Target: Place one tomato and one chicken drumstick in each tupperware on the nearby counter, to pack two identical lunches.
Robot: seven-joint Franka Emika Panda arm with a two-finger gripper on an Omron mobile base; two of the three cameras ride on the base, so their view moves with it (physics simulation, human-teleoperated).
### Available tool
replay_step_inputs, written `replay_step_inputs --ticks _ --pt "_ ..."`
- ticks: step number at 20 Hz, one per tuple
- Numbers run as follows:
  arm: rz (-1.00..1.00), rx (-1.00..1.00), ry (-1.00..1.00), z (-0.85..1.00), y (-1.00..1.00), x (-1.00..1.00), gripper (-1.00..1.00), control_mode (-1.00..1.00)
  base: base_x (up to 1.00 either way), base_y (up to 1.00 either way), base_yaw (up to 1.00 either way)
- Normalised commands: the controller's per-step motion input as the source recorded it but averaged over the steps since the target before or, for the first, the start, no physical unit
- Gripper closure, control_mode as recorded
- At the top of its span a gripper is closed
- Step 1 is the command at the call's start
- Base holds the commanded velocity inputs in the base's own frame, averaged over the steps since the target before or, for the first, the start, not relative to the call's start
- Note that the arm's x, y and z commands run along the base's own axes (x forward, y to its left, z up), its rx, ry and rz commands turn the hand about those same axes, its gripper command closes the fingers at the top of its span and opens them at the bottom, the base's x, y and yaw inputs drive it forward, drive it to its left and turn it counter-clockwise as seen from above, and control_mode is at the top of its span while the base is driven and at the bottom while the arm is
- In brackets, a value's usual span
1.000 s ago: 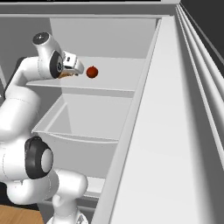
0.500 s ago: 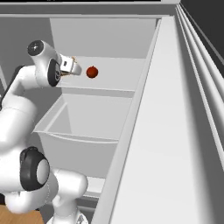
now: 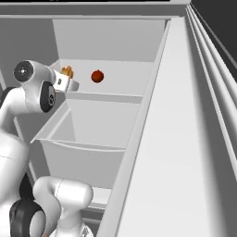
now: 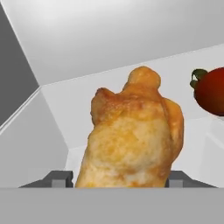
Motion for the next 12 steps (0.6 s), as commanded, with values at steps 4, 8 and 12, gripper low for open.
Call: replay_step_inputs --ticks 4,8,12 --pt "0.0 0.04 0.13 0.4 -0.19 -0.66 1.0 -1.0 0.0 0.0 0.0" --pt "0.03 0.0 0.31 0.23 -0.16 -0.71 1.0 -1.0 0.0 0.0 0.0" --pt "0.02 0.0 0.21 -0.12 -0.14 -0.91 1.0 -1.0 0.0 0.0 0.0"
